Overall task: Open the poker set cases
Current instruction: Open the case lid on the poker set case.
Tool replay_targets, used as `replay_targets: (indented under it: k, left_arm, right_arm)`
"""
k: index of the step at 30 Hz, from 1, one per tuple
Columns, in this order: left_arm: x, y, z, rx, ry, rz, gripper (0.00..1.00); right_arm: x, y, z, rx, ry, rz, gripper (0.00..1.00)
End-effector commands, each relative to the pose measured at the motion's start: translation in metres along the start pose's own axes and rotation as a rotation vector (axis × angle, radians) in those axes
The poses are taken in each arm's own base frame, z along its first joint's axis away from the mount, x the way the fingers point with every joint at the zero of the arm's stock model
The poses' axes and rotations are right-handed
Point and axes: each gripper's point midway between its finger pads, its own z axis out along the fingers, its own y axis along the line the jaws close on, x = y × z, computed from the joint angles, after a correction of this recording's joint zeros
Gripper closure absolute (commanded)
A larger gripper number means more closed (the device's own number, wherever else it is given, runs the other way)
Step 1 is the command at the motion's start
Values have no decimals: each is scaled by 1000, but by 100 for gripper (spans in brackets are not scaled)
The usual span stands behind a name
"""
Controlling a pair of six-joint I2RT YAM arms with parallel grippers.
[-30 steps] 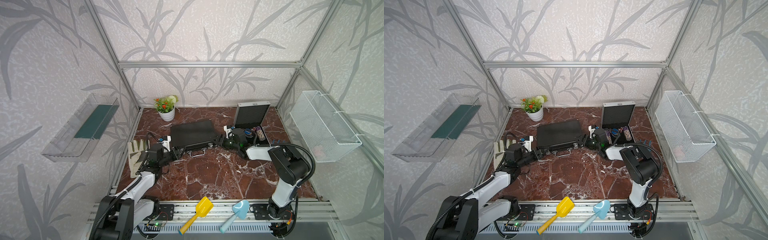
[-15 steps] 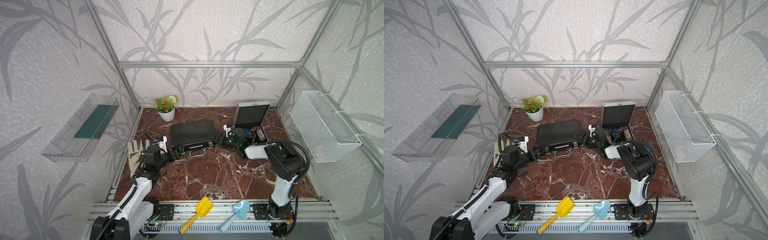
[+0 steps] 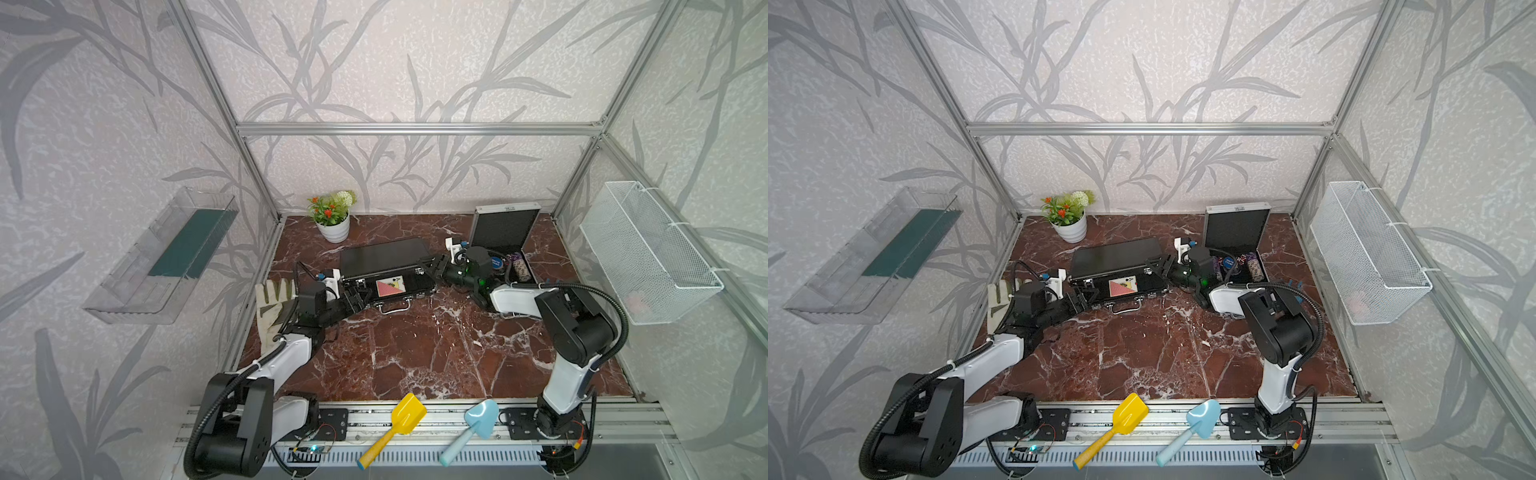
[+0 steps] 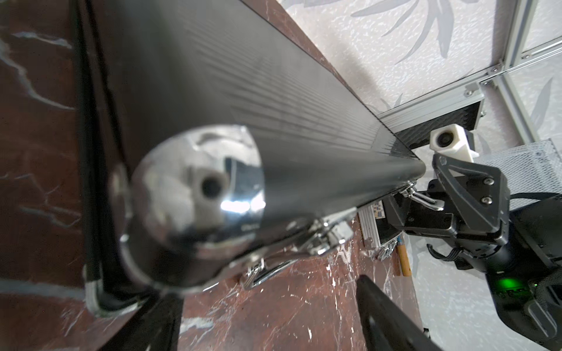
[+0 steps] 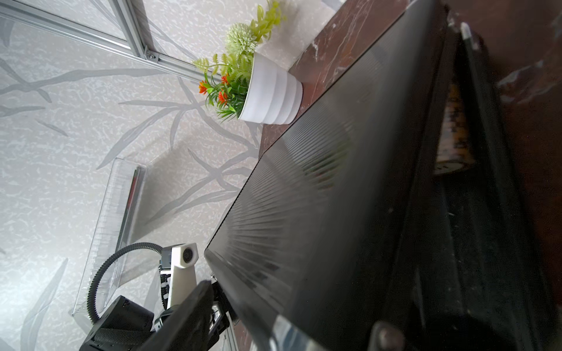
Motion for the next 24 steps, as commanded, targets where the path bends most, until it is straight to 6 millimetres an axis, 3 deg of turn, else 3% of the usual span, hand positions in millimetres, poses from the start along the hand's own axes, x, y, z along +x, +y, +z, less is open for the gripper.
replay_targets:
  k: [1, 10, 24]
  left_arm:
    - [-29, -31, -1, 116, -75, 47, 22]
    - [-42, -43, 18, 245, -87, -21, 24]
    - [-52, -70, -8, 322, -156, -71, 25]
  right_arm:
    - [-2, 30, -1, -71, 6, -56, 33]
    - [-1, 25, -3, -50, 1, -58, 33]
    - [2, 2, 0, 45, 8, -76, 33]
